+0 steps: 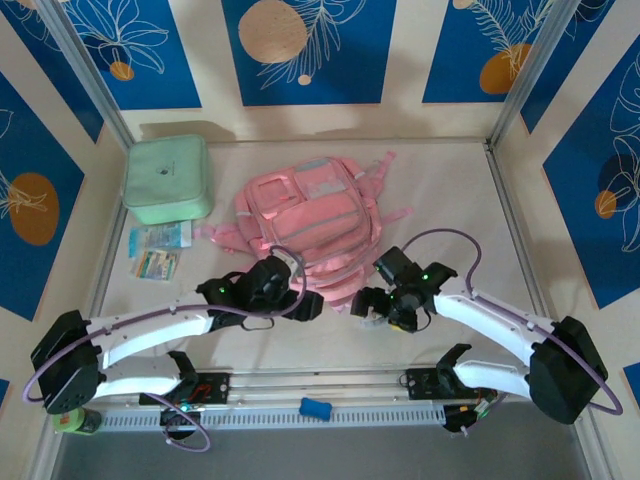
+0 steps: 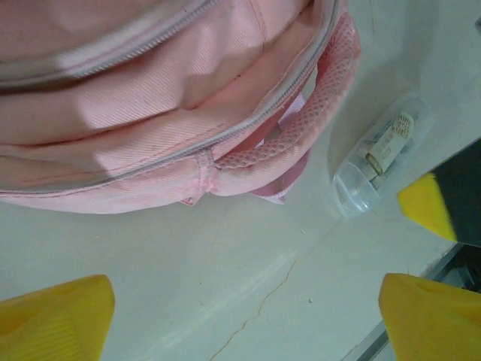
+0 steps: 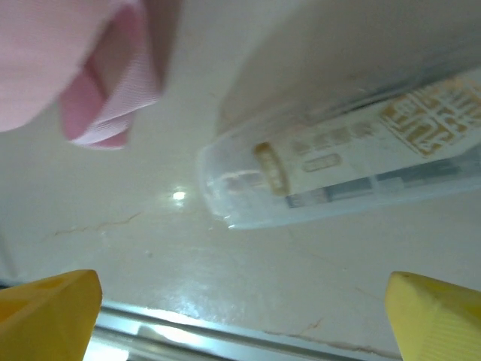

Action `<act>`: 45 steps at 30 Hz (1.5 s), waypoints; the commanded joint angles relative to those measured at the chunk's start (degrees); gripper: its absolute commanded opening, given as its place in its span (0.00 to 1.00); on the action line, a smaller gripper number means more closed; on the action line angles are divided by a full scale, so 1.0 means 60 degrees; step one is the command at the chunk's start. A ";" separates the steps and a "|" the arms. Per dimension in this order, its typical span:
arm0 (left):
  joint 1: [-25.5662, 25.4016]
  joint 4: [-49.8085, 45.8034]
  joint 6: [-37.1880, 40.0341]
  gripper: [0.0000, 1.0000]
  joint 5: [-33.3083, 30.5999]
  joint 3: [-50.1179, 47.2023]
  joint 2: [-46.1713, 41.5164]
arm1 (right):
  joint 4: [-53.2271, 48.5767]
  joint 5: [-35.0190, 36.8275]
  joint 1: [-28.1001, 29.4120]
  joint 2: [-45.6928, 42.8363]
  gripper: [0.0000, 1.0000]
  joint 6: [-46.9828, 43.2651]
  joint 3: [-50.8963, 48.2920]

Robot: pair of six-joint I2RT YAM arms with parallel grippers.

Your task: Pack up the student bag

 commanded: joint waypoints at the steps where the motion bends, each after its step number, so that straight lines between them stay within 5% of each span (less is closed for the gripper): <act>1: -0.0138 0.0593 -0.0471 0.94 -0.0474 -0.0184 0.0179 | 0.0614 0.0414 -0.0121 0.0014 1.00 0.0777 -0.0455; 5: -0.0238 0.1435 -0.0723 0.99 -0.0387 -0.0402 0.0454 | 0.0952 0.0538 -0.0588 0.0135 0.99 0.0611 -0.0673; 17: -0.0246 0.0743 -0.0502 0.99 -0.1004 -0.0093 0.0591 | 0.2095 0.0154 -0.2179 0.1004 0.99 -0.1307 -0.0012; 25: -0.0244 0.0720 -0.0696 0.99 -0.1195 -0.0351 0.0166 | 0.1571 0.0505 -0.1499 0.2387 0.97 -0.2275 0.1427; 31: -0.0242 0.0696 -0.0535 0.99 -0.1165 -0.0337 0.0196 | -0.0333 0.1869 -0.0622 0.1981 0.97 -0.1524 0.1395; 36: -0.0246 0.0640 -0.0290 0.99 -0.1123 0.0065 0.0551 | -0.0626 0.1651 0.0199 0.1925 0.97 -0.0853 0.0883; 45: -0.0246 0.0308 -0.0210 0.99 -0.1156 0.0271 0.0732 | -0.0213 0.1866 0.0539 0.2411 0.82 -0.0581 0.0461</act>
